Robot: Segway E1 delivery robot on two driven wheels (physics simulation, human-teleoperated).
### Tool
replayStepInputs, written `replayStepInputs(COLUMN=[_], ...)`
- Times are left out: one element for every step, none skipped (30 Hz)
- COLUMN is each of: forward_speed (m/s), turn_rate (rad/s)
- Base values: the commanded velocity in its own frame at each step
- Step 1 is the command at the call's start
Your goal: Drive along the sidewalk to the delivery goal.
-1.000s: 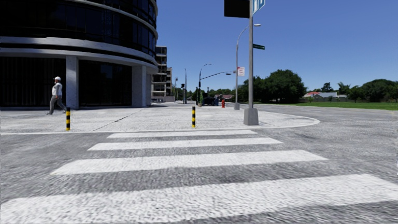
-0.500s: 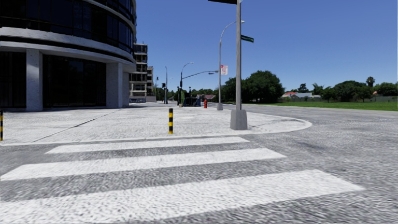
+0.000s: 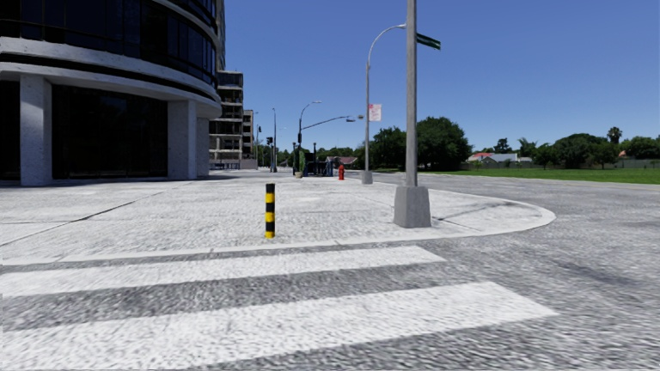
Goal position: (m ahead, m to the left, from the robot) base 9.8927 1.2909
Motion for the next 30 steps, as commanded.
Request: replayStepInputs(forward_speed=[2.0,2.0,2.0,2.0,2.0,2.0,2.0,2.0,2.0,2.0,2.0,2.0,2.0,2.0,2.0,2.0,2.0,2.0,2.0,2.0,2.0,2.0,2.0,2.0,2.0,2.0,2.0,2.0,2.0,2.0], turn_rate=[0.0,-0.43,-0.91,-1.03,-1.03,-1.02,-0.95,-0.13,-0.03,0.0,0.0,0.0,0.0,0.0,0.0,0.0,0.0,0.0,0.0,0.0,0.0,0.0,0.0,0.0,0.0,0.0,0.0,0.0,0.0,0.0])
